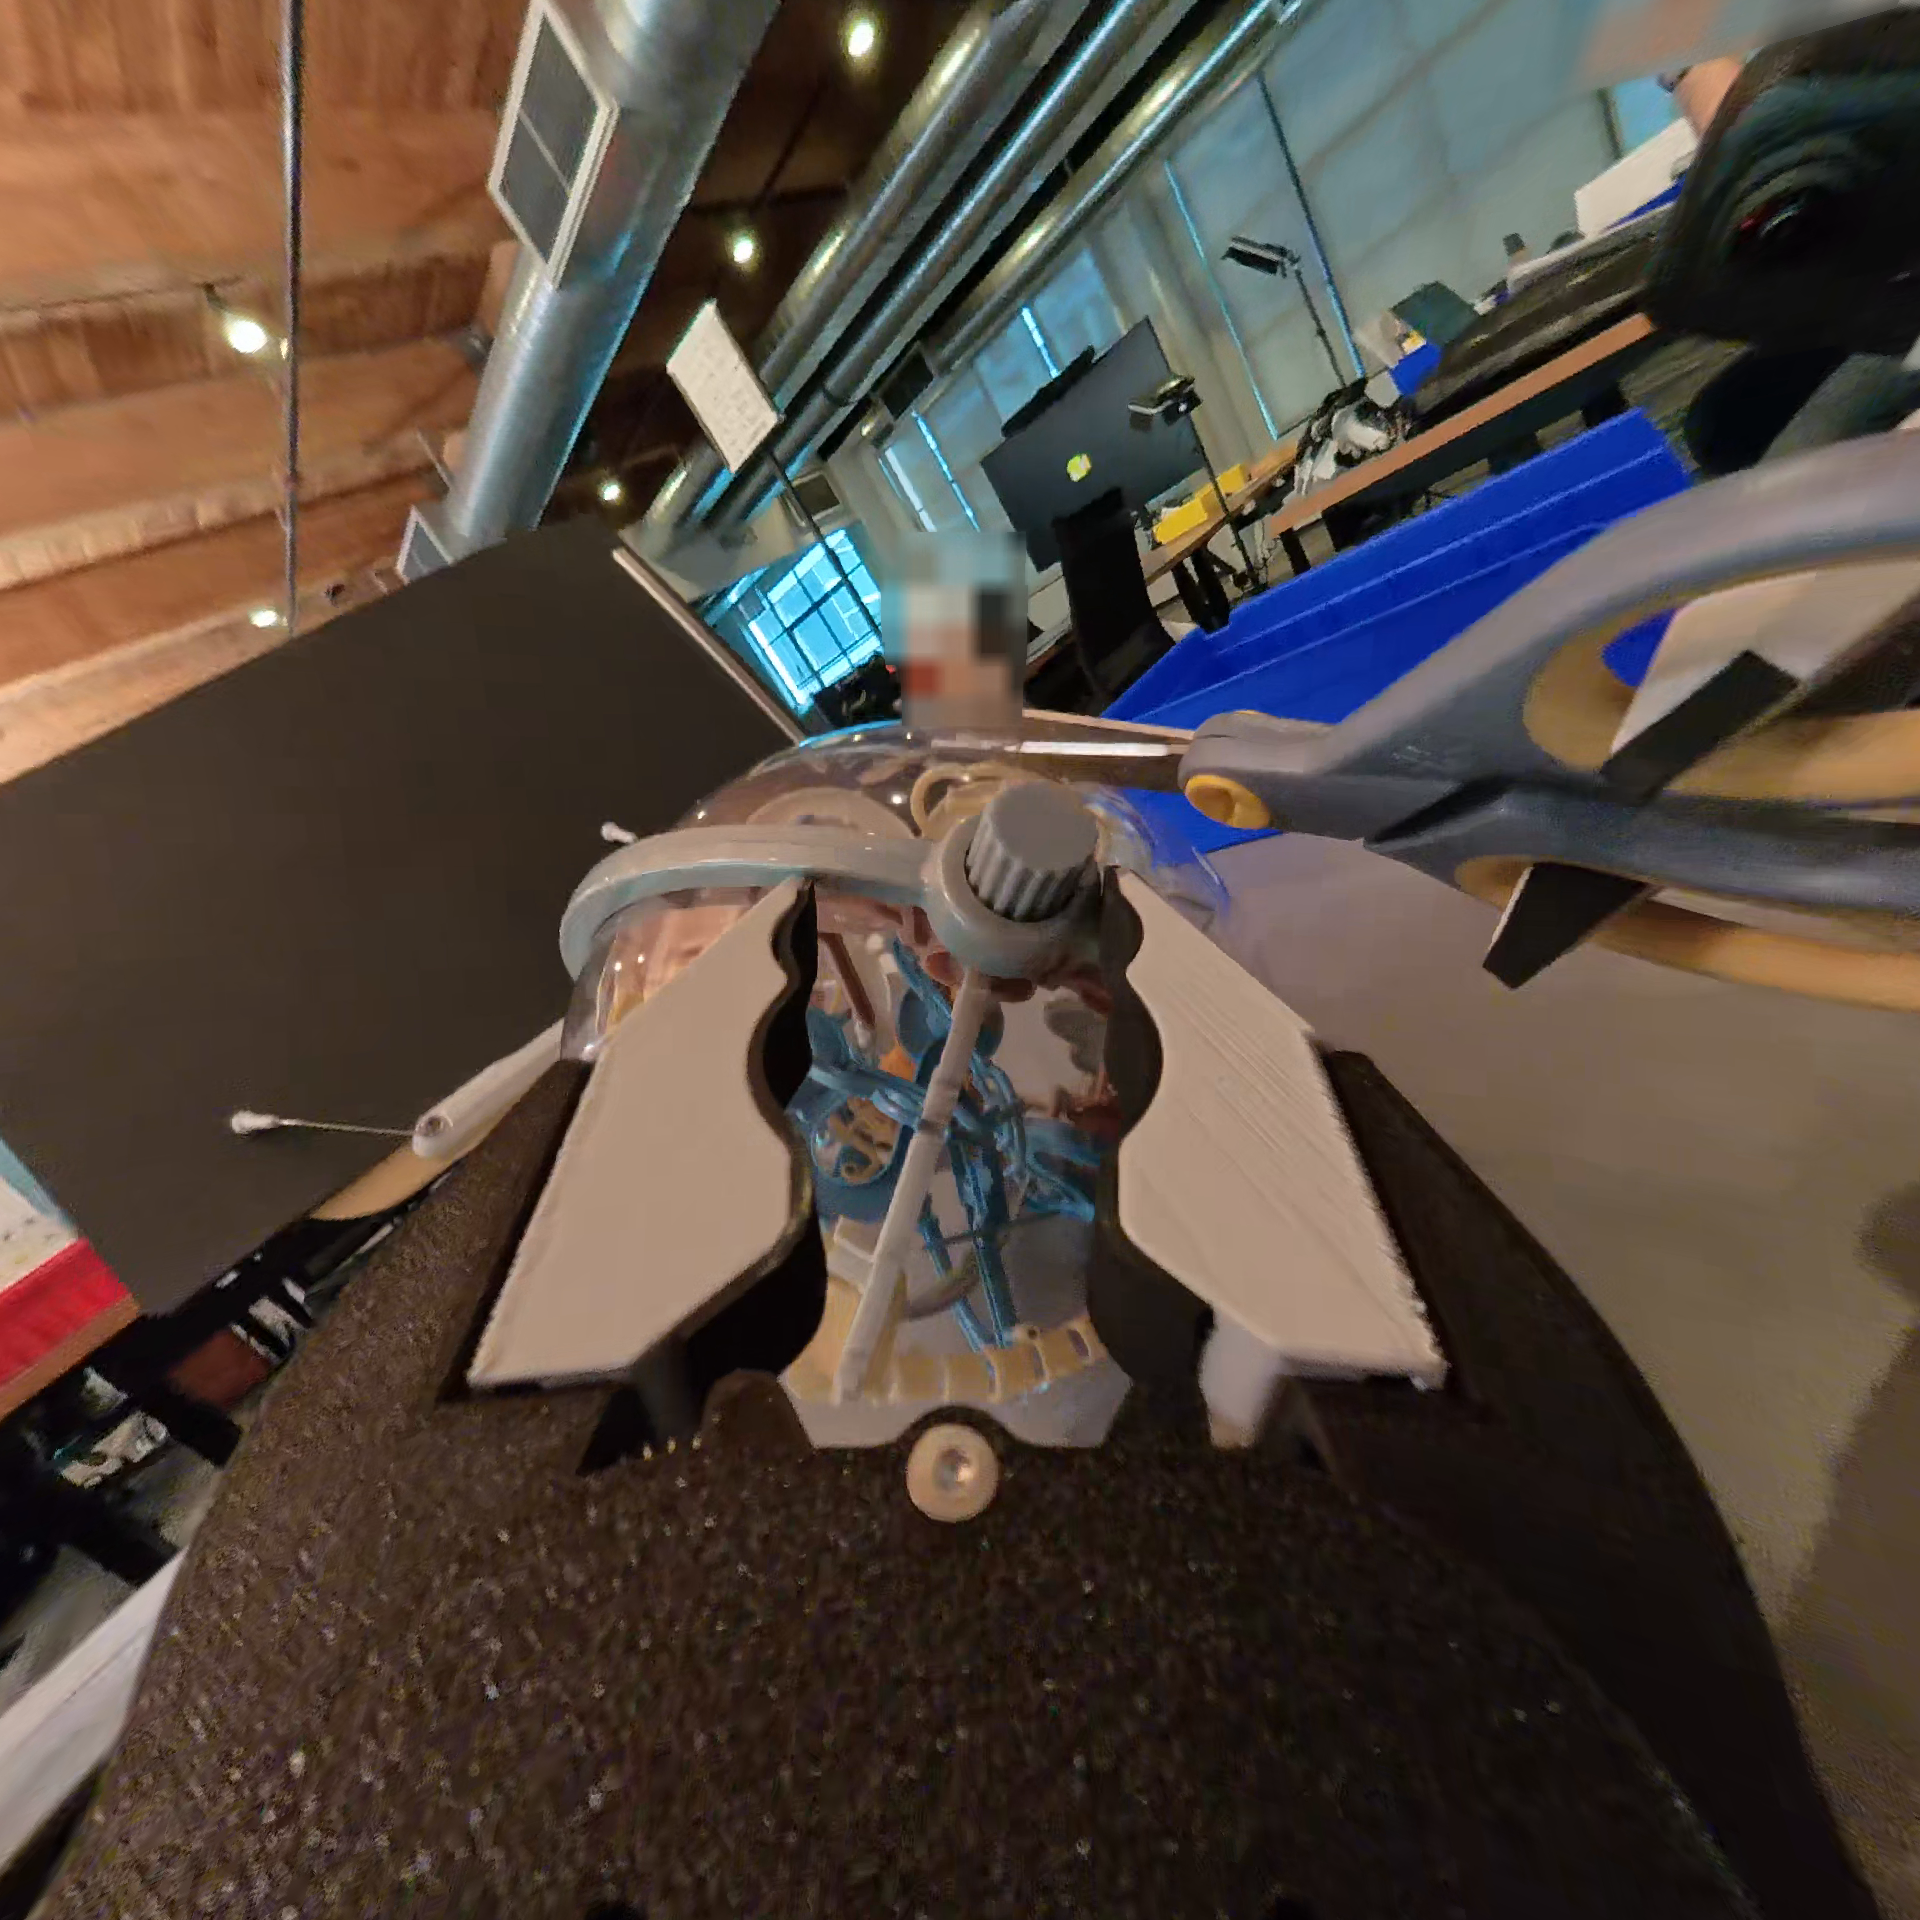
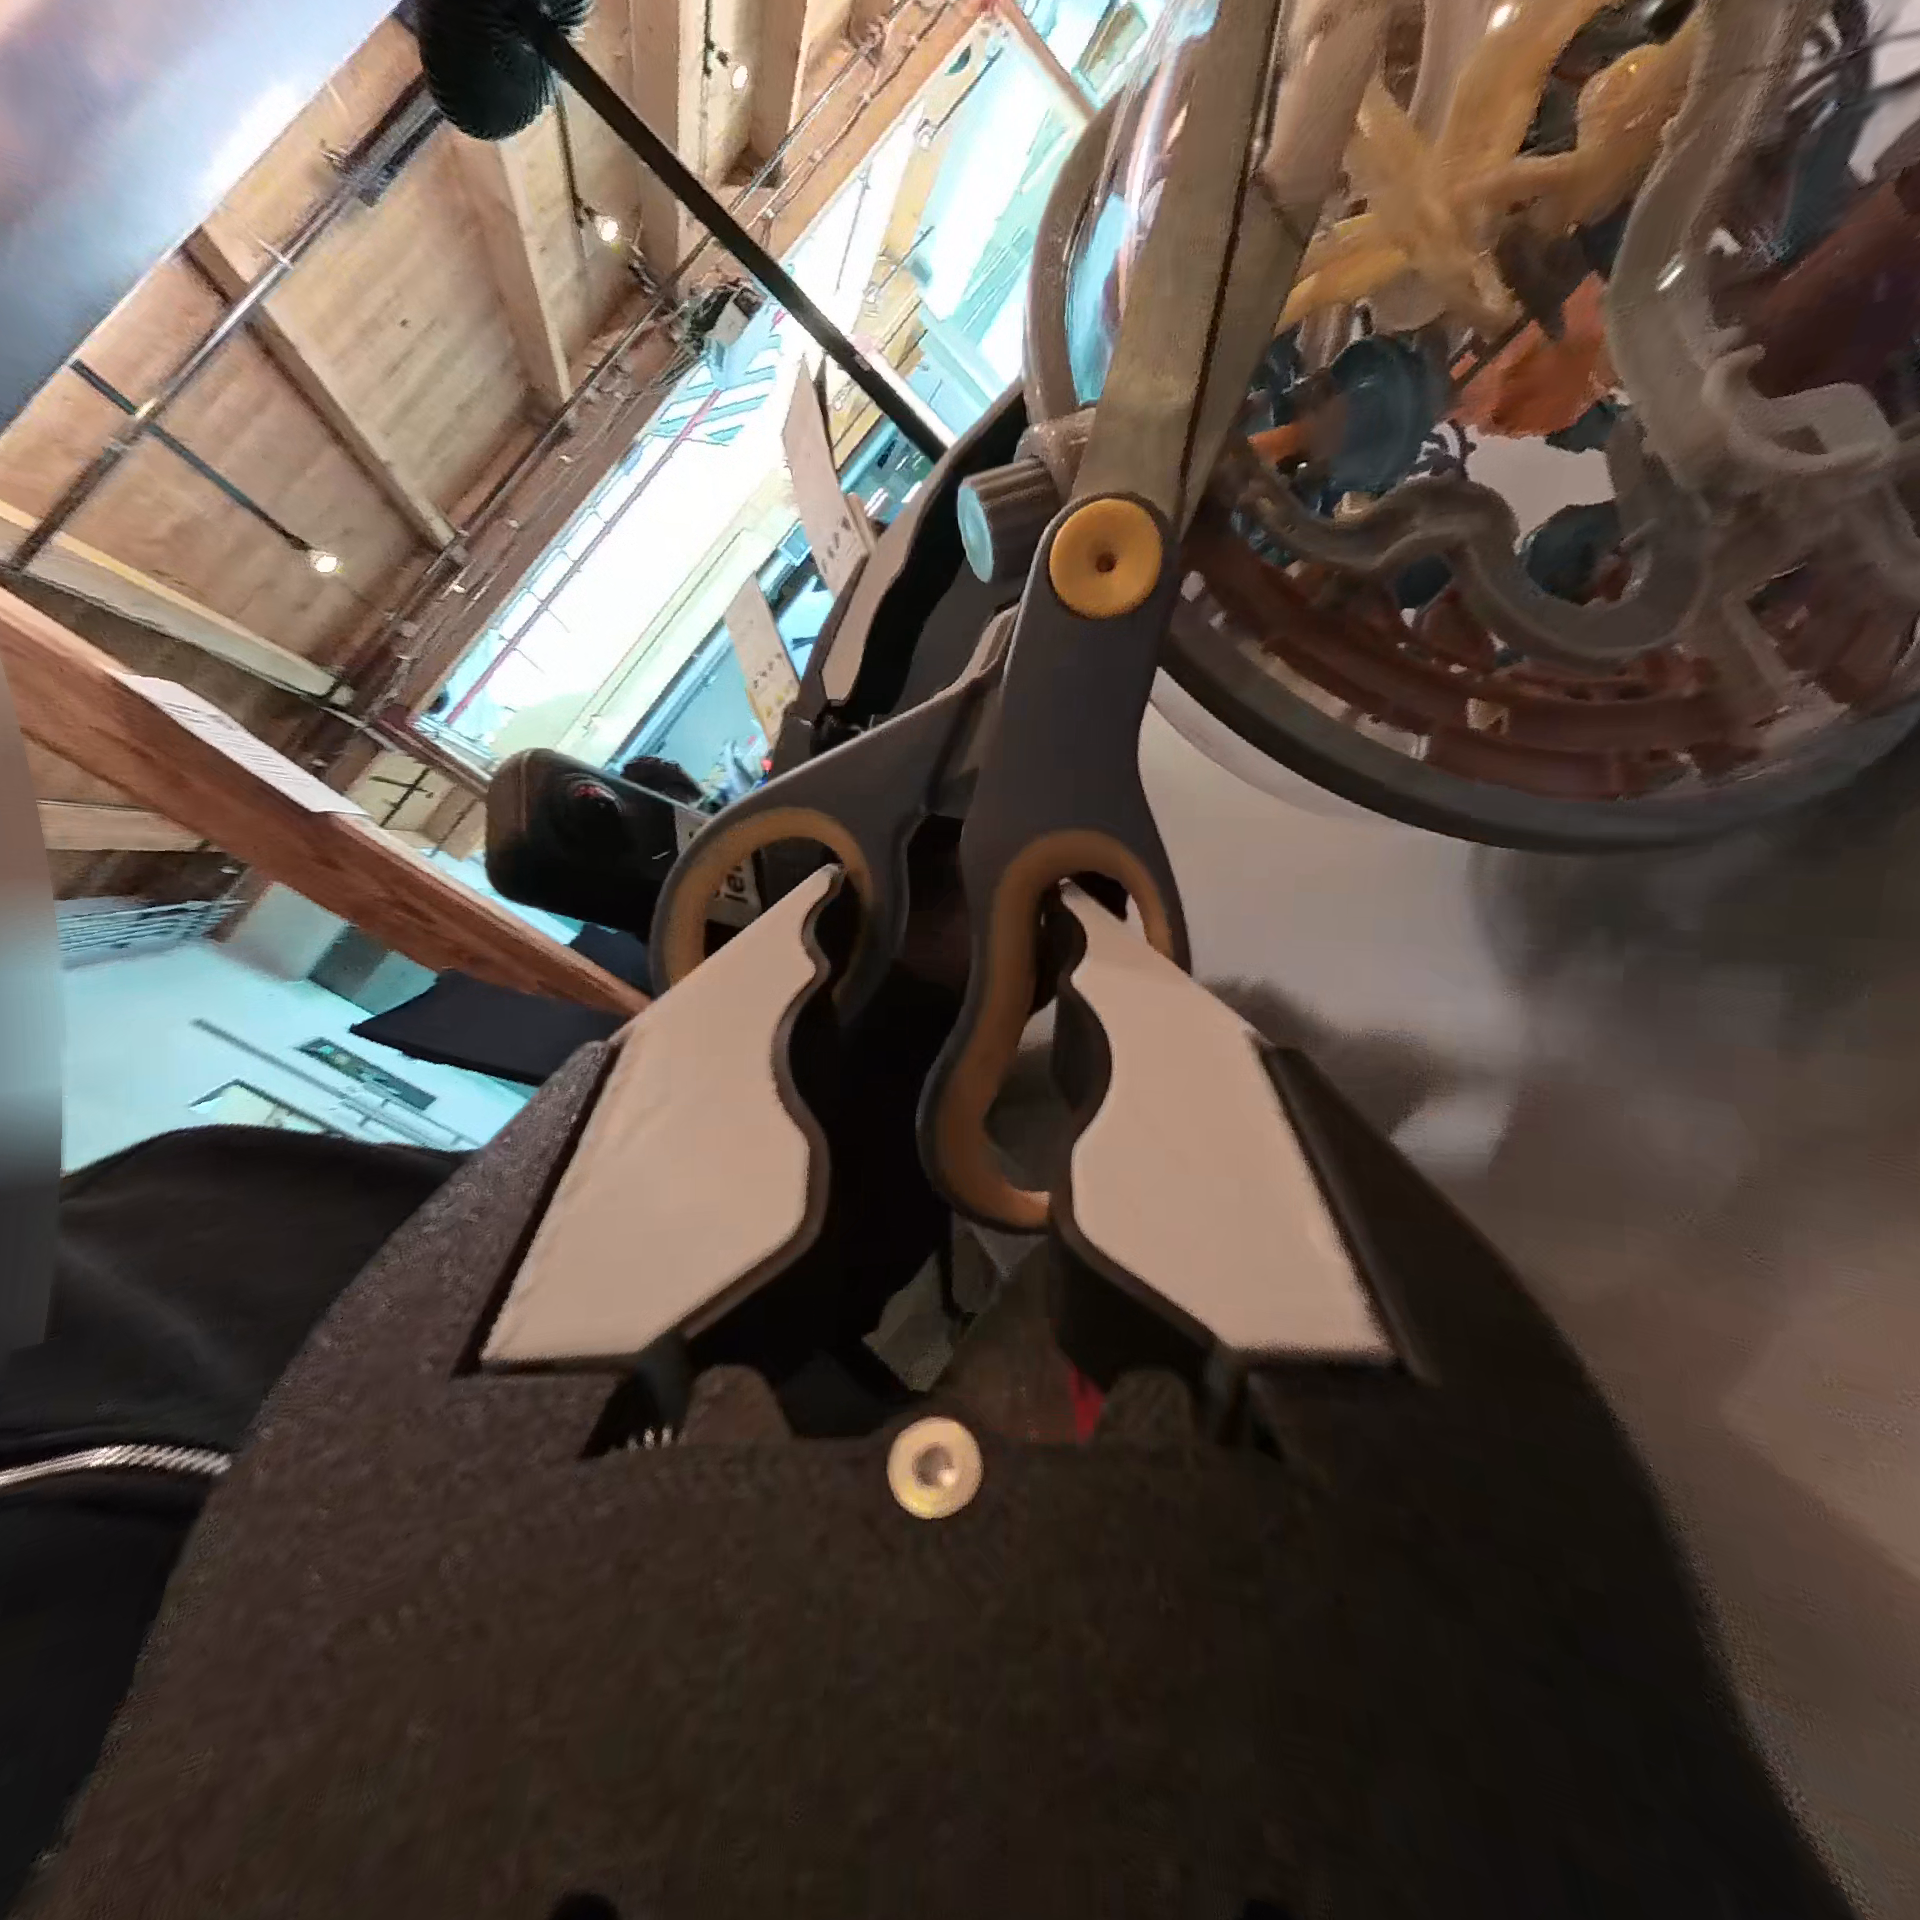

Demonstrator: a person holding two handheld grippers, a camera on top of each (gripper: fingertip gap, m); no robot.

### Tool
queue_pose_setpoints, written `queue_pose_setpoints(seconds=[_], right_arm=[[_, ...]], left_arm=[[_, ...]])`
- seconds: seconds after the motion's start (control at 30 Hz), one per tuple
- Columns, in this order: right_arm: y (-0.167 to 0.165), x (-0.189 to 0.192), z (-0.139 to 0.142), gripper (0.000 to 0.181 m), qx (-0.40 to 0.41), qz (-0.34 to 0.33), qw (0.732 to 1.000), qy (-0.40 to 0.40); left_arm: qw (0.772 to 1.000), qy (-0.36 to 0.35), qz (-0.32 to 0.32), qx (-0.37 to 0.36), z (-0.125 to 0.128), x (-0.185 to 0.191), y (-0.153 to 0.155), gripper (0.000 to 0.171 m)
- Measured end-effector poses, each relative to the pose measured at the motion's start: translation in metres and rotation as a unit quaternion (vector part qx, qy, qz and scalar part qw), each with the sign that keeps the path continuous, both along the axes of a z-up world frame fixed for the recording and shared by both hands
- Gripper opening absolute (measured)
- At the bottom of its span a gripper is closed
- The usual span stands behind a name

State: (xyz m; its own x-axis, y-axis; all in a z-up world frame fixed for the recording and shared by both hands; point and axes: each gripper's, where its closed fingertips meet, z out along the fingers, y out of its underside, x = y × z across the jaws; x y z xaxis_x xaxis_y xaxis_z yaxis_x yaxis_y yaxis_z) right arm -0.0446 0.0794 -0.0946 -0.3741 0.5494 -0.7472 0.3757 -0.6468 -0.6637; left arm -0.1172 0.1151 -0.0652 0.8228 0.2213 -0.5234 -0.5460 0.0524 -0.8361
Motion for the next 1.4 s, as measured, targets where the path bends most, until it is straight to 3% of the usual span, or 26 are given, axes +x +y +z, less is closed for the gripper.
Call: queue_pose_setpoints(seconds=[0.13,0.27,0.33,0.37,0.7,0.8,0.93,1.03,1.2,1.3,1.4], right_arm=[[-0.014,0.005,0.004,0.036,-0.005,0.038,0.999,-0.013],[-0.022,0.007,0.005,0.035,0.037,0.041,0.998,-0.02],[-0.025,0.007,0.003,0.036,0.062,0.041,0.997,-0.022],[-0.026,0.006,0.001,0.036,0.073,0.038,0.996,-0.024],[-0.027,0.007,-0.008,0.047,0.088,0.028,0.996,0.002],[-0.026,0.004,-0.021,0.052,0.123,0.016,0.992,-0.013],[-0.017,-0.001,-0.024,0.036,0.146,-0.029,0.989,0.001],[-0.019,-0.004,-0.027,0.035,0.137,-0.028,0.99,0.002],[-0.022,-0.011,-0.047,0.035,0.23,-0.05,0.972,-0.007],[-0.025,-0.014,-0.051,0.036,0.272,-0.065,0.96,0.003],[-0.03,-0.018,-0.052,0.036,0.291,-0.074,0.954,0.019]], left_arm=[[0.999,0.026,-0.015,-0.024,0.008,0.002,-0.01,0.051],[0.989,0.147,0.016,-0.026,0.017,0.012,-0.019,0.049],[0.987,0.157,0.003,-0.029,0.018,0.023,-0.018,0.023],[0.988,0.15,-0.006,-0.032,0.016,0.027,-0.018,0.016],[0.993,0.097,-0.049,-0.049,0.013,0.033,-0.019,0.014],[0.994,0.079,-0.067,-0.04,0.015,0.036,-0.021,0.0],[0.994,0.073,-0.062,-0.052,0.006,0.03,-0.018,0.0],[0.995,0.05,-0.07,-0.046,0.006,0.029,-0.018,0.0],[0.995,0.053,-0.056,-0.062,-0.004,0.022,-0.019,0.0],[0.997,0.006,-0.064,-0.047,0.0,0.025,-0.028,0.0],[0.993,-0.085,-0.065,-0.046,-0.001,0.027,-0.043,0.001]])
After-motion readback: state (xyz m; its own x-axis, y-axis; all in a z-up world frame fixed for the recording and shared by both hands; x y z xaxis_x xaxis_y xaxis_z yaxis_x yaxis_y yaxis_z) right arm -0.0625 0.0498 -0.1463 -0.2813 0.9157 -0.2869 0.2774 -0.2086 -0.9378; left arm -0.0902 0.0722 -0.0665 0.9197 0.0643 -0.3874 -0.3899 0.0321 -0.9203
